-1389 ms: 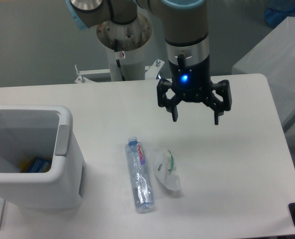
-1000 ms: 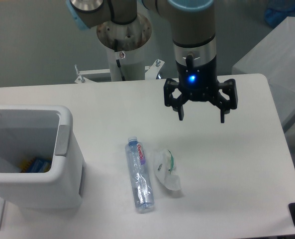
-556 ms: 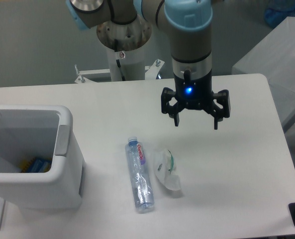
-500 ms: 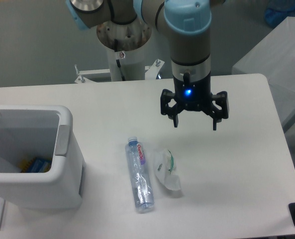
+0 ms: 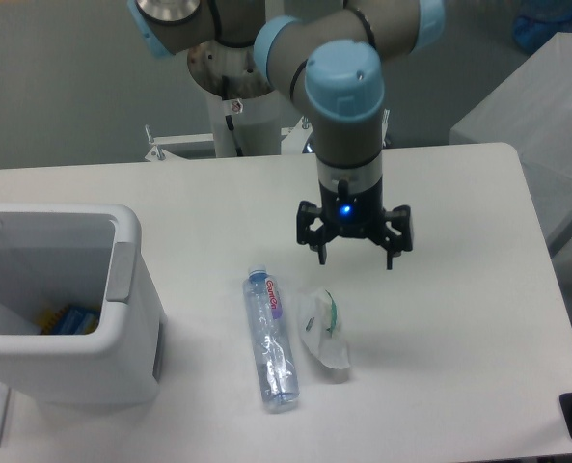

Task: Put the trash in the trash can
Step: 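Lower the open gripper toward the crumpled white wrapper beside the bottle, then close the gripper on the white wrapper and lift it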

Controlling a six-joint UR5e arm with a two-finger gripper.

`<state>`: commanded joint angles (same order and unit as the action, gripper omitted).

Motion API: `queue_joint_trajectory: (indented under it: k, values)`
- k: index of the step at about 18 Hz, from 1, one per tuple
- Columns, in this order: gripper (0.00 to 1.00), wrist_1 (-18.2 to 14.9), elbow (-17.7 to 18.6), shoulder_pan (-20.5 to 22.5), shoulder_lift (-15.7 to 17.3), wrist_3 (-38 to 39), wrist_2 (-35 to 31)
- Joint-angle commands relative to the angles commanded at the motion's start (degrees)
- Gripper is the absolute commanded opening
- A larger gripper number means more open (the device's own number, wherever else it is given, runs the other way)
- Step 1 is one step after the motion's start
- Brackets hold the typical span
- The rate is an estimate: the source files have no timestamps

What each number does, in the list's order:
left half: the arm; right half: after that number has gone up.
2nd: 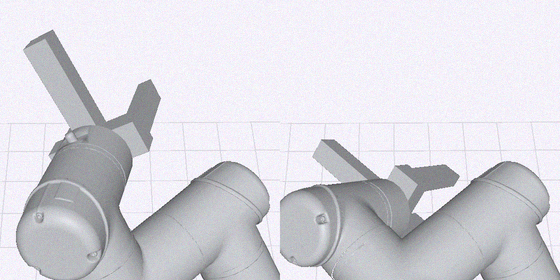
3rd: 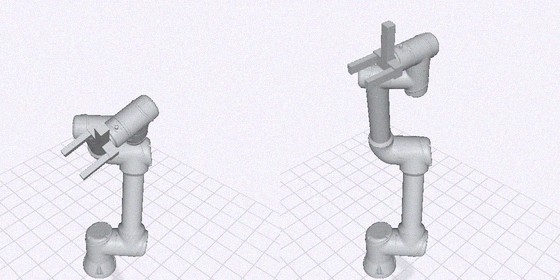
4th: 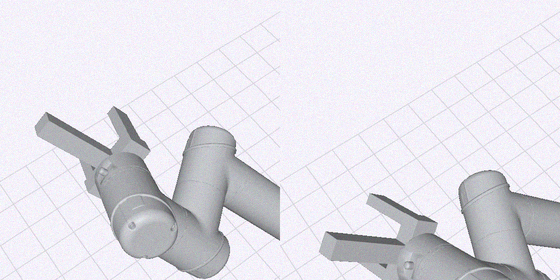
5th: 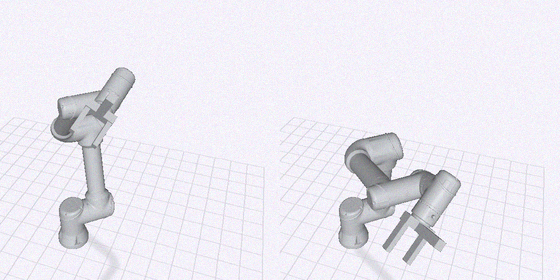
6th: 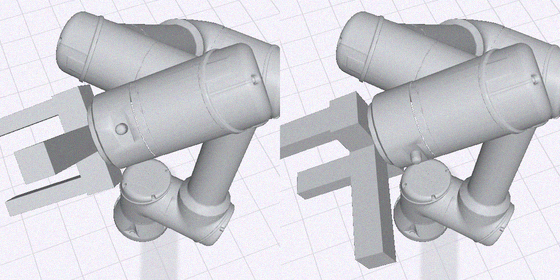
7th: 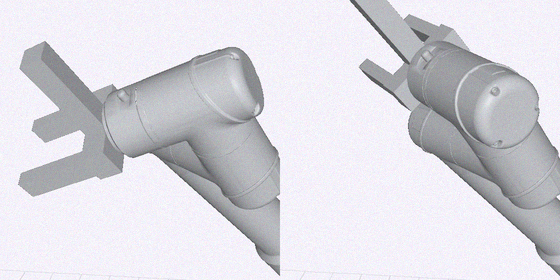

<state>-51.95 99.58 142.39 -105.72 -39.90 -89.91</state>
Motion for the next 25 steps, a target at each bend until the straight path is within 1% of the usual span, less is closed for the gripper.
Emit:
queue_joint_trajectory:
  k: [5, 11, 12, 13, 14, 15, 17, 19, 20, 21, 22, 25]
  values:
    - [1.00, 2.99, 1.76, -1.05, -3.34, 0.27, -0.18]
    - [1.00, 3.70, 1.23, -1.41, -7.12, -0.17, -0.18]
    - [0.95, 3.79, 0.97, -1.50, -7.74, -0.17, -0.18]
    - [0.88, 3.79, 0.88, -1.50, -7.92, -0.17, -0.18]
    - [0.78, 3.96, 0.88, -1.50, -8.01, -0.17, -0.18]
    - [0.67, 3.96, 0.88, -1.50, -8.01, -0.17, -0.18]
    - [0.47, 4.05, 0.88, -1.50, -7.92, -0.09, -0.18]
    - [0.19, 4.40, 0.88, -1.59, -7.92, 0.18, -0.18]
    - [0.08, 4.49, 0.88, -1.59, -7.92, 0.27, -0.18]
    - [0.03, 4.49, 0.97, -1.59, -7.92, 0.35, -0.18]
    - [0.01, 4.49, 0.97, -1.59, -7.83, 0.35, -0.18]
    - [0.00, 4.49, 1.14, -1.59, -7.39, 1.05, 0.00]
